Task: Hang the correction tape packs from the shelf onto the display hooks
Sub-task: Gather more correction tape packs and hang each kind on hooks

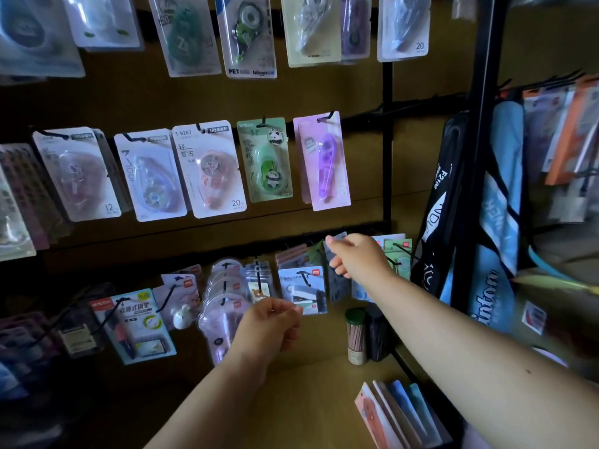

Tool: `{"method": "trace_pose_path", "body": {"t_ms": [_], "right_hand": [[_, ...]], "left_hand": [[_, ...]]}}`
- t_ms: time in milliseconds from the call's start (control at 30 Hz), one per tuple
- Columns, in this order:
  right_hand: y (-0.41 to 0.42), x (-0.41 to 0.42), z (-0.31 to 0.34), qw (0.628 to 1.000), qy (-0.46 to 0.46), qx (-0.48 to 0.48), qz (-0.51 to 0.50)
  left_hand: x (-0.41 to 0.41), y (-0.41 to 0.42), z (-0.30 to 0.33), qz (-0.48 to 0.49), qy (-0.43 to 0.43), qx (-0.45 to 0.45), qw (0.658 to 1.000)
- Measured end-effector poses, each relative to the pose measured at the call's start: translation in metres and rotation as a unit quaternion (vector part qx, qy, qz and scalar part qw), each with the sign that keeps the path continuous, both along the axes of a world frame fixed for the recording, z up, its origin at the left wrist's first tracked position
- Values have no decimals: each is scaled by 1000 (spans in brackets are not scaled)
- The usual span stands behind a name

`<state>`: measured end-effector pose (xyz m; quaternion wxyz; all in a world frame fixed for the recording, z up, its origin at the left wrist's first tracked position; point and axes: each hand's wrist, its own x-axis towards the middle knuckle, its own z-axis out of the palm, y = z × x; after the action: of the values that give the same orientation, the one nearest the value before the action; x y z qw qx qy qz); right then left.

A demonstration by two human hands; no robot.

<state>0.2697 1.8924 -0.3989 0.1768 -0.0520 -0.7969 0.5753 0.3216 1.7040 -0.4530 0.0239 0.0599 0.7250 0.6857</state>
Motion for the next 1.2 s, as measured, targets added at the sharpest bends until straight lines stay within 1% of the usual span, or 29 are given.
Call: {"method": "trace_pose_path", "body": {"t_ms": [133, 233, 300, 400, 533, 867, 1000, 1100, 1200], "right_hand": [[-4, 25, -33, 999, -14, 47, 21], [0, 40, -58, 994, -39, 97, 19], [5, 45, -77, 992, -62, 112, 11], [13, 41, -107, 990, -105, 90, 7], [30, 26, -142, 981, -154, 116, -14], [67, -6, -221, 959, -235, 141, -69], [80, -19, -257, 950, -276, 130, -66], [91, -26, -280, 934, -329, 118, -71], [101, -30, -305, 924, -367, 84, -69]], "left_hand": [[3, 6, -18, -19, -24, -33, 999], [-1, 11, -35, -24, -27, -99, 994], [-5, 14, -48, -30, -36, -125, 991], [-12, 20, -69, -39, -73, -133, 988], [-20, 28, -95, -46, -112, -140, 983], [-44, 49, -138, -45, -160, -148, 975], [-56, 58, -161, -50, -178, -160, 970], [-64, 65, -182, -54, -201, -164, 964], [-73, 70, -203, -55, -224, -168, 958]]}}
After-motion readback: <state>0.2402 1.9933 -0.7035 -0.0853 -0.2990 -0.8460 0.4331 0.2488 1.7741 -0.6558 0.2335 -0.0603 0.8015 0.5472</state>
